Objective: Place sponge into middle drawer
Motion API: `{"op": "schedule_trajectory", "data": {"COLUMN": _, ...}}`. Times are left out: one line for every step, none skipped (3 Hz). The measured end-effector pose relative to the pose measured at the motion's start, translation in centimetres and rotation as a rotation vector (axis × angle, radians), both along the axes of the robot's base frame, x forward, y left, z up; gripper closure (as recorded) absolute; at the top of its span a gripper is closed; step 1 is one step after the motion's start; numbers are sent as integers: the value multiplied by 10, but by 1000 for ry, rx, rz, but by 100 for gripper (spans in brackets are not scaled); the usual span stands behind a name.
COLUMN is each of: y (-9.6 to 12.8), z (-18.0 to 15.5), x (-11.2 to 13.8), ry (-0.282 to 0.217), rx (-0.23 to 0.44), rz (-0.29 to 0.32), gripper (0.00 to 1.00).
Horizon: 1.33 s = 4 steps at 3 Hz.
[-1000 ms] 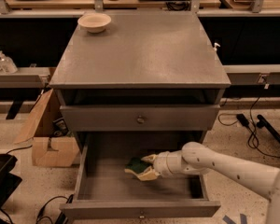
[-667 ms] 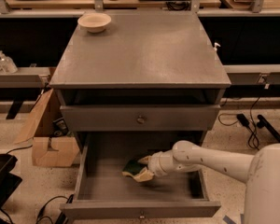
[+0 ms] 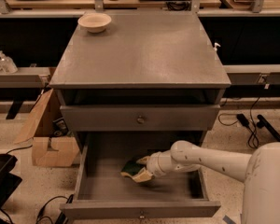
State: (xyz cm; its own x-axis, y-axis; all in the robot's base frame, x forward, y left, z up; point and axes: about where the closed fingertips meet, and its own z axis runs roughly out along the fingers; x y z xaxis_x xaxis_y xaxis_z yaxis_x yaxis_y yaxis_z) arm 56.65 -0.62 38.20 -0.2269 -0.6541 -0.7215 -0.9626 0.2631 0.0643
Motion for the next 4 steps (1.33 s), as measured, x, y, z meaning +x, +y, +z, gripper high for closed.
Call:
{"op": "schedule_trajectory", "data": {"y": 2, "z": -1, "x": -1, "ry": 2, "rx": 1, "rz": 3, "gripper": 35}}
{"op": "schedule_trajectory", "data": {"y": 4, "z": -2, "x": -2, "ry": 4, "rx": 2, "rz": 6, "gripper": 12}}
{"op": "schedule_trajectory", "data": {"y": 5, "z": -2, "x": -3, "ry": 6, "rx": 3, "rz": 8, "gripper": 0}}
{"op": "schedule_trajectory", "data": {"y": 5, "z": -2, "x": -3, "ry": 6, "rx": 3, "rz": 8, "gripper": 0}}
